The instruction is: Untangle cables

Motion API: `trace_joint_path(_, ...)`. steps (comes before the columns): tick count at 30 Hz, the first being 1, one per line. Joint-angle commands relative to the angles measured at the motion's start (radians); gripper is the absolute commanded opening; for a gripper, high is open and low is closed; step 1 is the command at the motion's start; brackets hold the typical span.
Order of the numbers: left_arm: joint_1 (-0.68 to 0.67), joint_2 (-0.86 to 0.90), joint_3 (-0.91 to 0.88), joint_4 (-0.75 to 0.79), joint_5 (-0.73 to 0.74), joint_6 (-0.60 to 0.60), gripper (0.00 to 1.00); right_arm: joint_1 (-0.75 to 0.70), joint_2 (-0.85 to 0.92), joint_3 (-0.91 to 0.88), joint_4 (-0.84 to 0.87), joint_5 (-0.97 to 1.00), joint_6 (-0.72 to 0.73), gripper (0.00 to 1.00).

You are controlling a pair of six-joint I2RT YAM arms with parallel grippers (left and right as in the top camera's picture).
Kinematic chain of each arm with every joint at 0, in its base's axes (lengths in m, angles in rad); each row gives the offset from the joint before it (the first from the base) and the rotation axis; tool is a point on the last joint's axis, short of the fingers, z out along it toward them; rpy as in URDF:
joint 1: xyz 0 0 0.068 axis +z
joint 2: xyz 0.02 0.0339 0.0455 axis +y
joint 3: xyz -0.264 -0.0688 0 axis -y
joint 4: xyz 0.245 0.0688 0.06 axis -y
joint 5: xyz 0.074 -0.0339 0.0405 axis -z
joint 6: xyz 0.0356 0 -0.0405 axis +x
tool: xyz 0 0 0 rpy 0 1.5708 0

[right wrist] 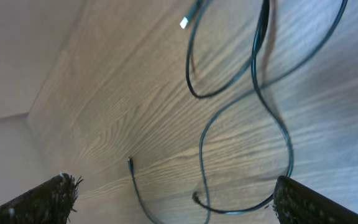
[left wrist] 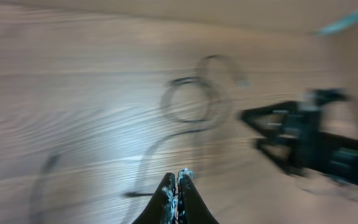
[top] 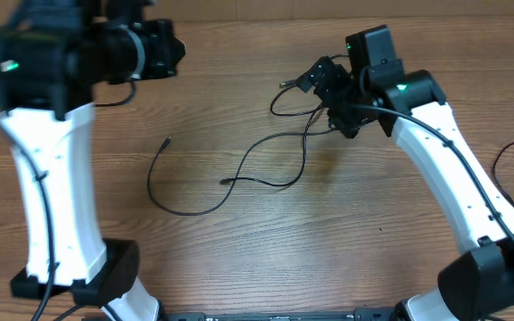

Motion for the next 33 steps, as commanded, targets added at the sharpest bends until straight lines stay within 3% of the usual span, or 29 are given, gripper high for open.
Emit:
trace_joint_path(1,-0.064,0.055,0.002,-0.024,-0.381,-0.041,0.04,0.023,0.047,-0.003,0.002,-0.008,0.135,1.0)
trace_joint_path(14,-0.095,0.135,0.002,-0.095,-0.401,-0.085,0.04,0.1,0.246,-0.003,0.103,0.013,0.454,1.0)
trace_joint_path(17,-0.095,0.135,0.002,-0.108,-0.401,-0.085,0.04,0.111,0.28,-0.003,0.12,0.065,0.506,0.95)
trace_joint_path(27,-0.095,0.135,0.002,-0.119,-0.401,-0.081,0.04,0.111,0.356,-0.003,0.195,0.223,0.566,0.59)
trace_joint_path(28,-0.095,0.135,0.002,-0.119,-0.401,-0.081,0.04,0.111,0.365,-0.003,0.203,0.233,0.565,0.49)
trace_joint_path(29,-0.095,0.135,0.002,-0.119,-0.401,-0.081,0.04,0.109,0.369,-0.003,0.206,0.242,0.566,0.32)
trace_joint_path(31,-0.095,0.135,0.002,-0.119,-0.401,-0.081,0.04,0.109,0.38,-0.003,0.205,0.274,0.565,0.14)
trace_joint_path(33,-0.095,0.135,0.002,-0.119,-0.401,-0.08,0.04,0.108,0.385,-0.003,0.201,0.301,0.565,0.1)
